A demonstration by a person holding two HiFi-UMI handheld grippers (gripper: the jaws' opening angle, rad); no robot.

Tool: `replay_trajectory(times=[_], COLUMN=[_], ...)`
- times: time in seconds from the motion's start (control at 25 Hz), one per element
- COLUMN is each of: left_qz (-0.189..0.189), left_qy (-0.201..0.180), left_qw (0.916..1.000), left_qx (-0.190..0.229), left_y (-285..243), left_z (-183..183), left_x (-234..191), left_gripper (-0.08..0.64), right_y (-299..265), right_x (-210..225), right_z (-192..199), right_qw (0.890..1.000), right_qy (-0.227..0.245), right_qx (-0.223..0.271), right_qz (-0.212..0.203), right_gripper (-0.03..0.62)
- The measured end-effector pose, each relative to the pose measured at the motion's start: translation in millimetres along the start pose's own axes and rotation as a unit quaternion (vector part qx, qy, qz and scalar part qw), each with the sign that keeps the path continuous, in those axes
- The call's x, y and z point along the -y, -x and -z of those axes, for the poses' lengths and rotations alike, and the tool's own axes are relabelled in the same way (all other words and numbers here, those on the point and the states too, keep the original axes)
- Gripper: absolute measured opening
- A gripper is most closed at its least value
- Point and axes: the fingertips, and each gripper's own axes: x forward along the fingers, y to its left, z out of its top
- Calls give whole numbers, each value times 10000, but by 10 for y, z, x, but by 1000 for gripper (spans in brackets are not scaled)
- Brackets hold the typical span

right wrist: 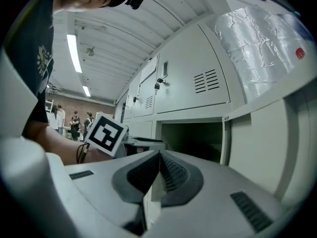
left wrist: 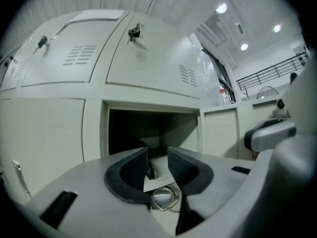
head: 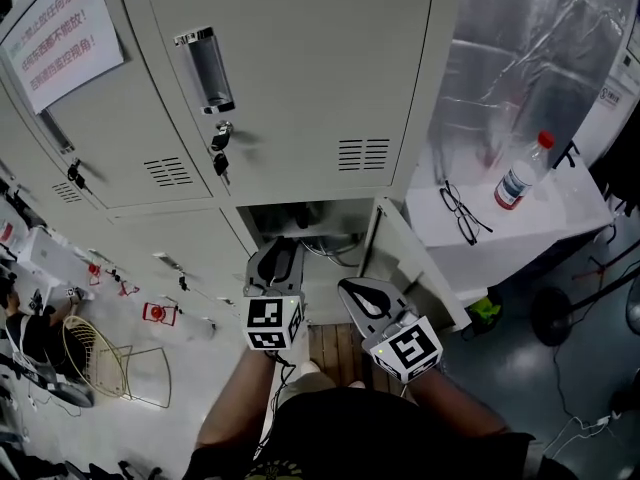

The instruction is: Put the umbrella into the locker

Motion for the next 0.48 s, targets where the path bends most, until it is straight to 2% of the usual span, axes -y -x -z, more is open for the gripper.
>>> replay_trajectory(times=[0.16,0.28,0.48], left_qz=[-64,-221,-469], left_qy=[-278,-469,-342], left_qw=[9988,9972,9971], left_qx=[390,533,487], left_y=[319,530,792], left_z=[-298,-431,-538], left_x=[120,147,59], left_gripper=[87,47,28], right_y=[34,84,175], right_x=[40,88,117], right_z=[-126,-205,-341], right_qw=[9998,9992,9984], right_qy=[129,228,288], right_qx=[136,224,320], right_qz=[103,222,377], right_gripper=[28,28,28])
